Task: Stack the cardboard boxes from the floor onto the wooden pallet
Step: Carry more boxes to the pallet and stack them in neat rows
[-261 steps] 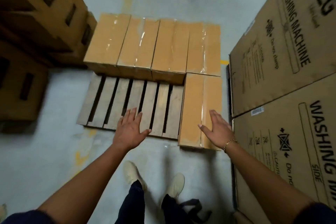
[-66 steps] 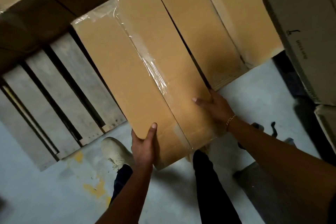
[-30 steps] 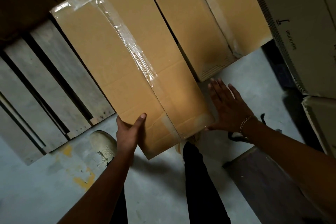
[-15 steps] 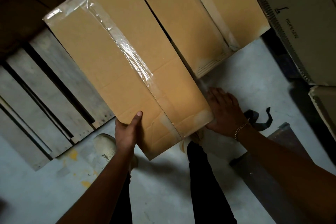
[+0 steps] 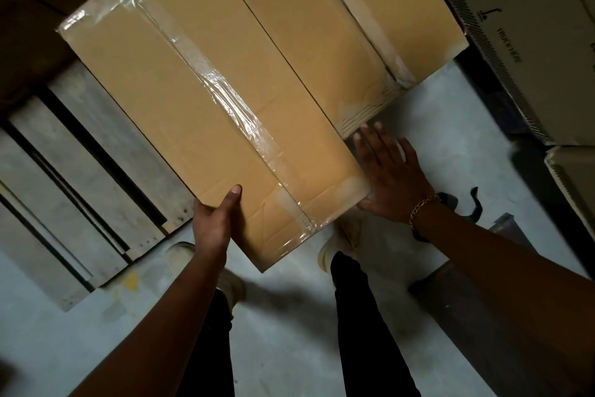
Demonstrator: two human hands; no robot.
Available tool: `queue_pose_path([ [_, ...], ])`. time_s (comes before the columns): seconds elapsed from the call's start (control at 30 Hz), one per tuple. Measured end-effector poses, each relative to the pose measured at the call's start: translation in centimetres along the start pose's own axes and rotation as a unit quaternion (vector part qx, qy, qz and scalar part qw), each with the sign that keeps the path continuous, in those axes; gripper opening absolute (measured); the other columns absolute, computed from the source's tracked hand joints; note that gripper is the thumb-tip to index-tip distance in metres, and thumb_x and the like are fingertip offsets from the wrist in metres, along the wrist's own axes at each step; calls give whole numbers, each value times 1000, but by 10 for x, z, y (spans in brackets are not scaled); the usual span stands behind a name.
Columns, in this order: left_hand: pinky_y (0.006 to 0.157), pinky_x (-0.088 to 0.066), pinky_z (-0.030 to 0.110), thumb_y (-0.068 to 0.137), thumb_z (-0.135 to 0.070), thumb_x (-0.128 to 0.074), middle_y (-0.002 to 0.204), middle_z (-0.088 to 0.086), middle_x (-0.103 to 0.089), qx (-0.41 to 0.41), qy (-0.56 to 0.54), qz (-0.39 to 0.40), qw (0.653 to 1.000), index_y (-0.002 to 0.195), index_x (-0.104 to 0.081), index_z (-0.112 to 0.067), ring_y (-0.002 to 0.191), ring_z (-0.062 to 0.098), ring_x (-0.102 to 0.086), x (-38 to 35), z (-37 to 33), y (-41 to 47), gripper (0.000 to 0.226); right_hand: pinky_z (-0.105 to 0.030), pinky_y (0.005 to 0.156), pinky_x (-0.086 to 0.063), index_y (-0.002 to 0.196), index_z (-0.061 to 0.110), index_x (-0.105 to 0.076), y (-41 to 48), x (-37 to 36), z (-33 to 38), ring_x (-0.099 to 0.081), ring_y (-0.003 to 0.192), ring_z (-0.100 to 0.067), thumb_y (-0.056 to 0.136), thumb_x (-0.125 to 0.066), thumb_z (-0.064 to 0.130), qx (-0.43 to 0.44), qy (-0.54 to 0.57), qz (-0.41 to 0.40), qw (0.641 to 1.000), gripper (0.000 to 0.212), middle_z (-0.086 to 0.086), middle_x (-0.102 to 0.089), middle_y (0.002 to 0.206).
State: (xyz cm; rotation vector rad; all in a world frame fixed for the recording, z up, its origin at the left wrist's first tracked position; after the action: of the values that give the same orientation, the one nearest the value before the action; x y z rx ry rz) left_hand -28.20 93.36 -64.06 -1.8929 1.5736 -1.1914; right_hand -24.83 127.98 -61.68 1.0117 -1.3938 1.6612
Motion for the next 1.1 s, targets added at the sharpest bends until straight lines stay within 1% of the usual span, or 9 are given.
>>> queue_pose_path([
  [0.2, 113, -45, 49, 87, -38, -81, 132, -1, -64, -2, 2, 17, 1000, 141, -49, -22, 125, 23, -59, 3, -3, 8, 65, -58, 122, -16, 163, 6, -18, 4, 6, 2, -13, 157, -38, 68, -67, 69, 22, -34, -25, 999, 123, -19, -13, 170],
  [0.37, 116, -41, 46, 88, -38, -79, 135, -1, -62, -11, -13, 20, 1000, 147, -46, -20, 127, 22, -56, 2, -11, 11, 69, -56, 125, -14, 163, 5, -16, 12, 7, 3, -9, 158, -37, 71, -47, 77, 48, -41, -3, 998, 121, -19, -9, 171],
  [0.57, 115, -42, 46, 86, -41, -80, 138, 1, -63, -11, -6, 23, 1000, 149, -47, -20, 130, 23, -56, 5, -12, 14, 74, -55, 122, -18, 161, 5, -21, 14, 8, 5, -16, 156, -37, 67, -65, 73, 44, -52, -4, 998, 124, -18, -17, 169],
  [0.7, 112, -45, 54, 85, -44, -82, 137, -1, -63, -7, -7, 13, 1000, 148, -48, -24, 129, 24, -57, 9, -21, 21, 75, -52, 110, -30, 158, 4, -29, 24, 18, 6, -34, 145, -37, 61, -73, 65, 34, -41, -24, 998, 123, -17, -34, 159],
  [0.8, 112, -46, 51, 84, -43, -82, 134, -2, -65, -11, -9, 4, 1000, 146, -51, -23, 126, 21, -59, 12, -33, 31, 72, -50, 97, -37, 156, 4, -32, 34, 25, 8, -41, 133, -36, 53, -83, 63, 12, -25, -35, 999, 129, -16, -40, 149],
  [0.9, 107, -47, 41, 85, -39, -82, 135, -1, -65, -7, -14, 4, 1000, 147, -51, -21, 127, 22, -59, 15, -43, 41, 72, -48, 92, -38, 153, 5, -36, 41, 29, 9, -44, 125, -35, 50, -87, 61, -7, -6, -46, 999, 128, -14, -42, 142],
  [0.97, 105, -50, 45, 85, -40, -83, 135, -1, -66, 2, -19, 5, 1000, 147, -51, -23, 126, 23, -60, 17, -45, 45, 72, -46, 90, -37, 152, 7, -38, 43, 30, 10, -45, 122, -34, 50, -87, 61, -15, -2, -50, 999, 126, -13, -43, 140],
  [1.03, 104, -52, 51, 84, -42, -83, 135, -1, -65, 12, -17, 7, 1000, 147, -50, -26, 125, 24, -60, 18, -45, 47, 74, -47, 92, -36, 153, 8, -37, 43, 30, 10, -44, 126, -33, 51, -86, 63, -17, -4, -51, 999, 126, -11, -41, 143],
  [1.1, 101, -53, 52, 82, -44, -84, 136, -2, -65, 19, -16, 7, 1000, 147, -49, -27, 126, 26, -60, 18, -44, 48, 75, -49, 104, -33, 158, 8, -30, 45, 28, 10, -35, 142, -33, 53, -84, 66, -9, -7, -40, 999, 131, -12, -33, 157],
])
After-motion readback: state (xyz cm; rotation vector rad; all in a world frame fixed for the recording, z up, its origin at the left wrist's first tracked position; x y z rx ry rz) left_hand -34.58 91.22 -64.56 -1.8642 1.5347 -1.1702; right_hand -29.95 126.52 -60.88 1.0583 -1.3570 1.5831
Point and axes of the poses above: each hand's wrist, its own y-axis towards the middle knuckle, its own x-axis out of the back of the hand, z = x × y, the point moved 6 cm from there along y, towards the middle knuckle
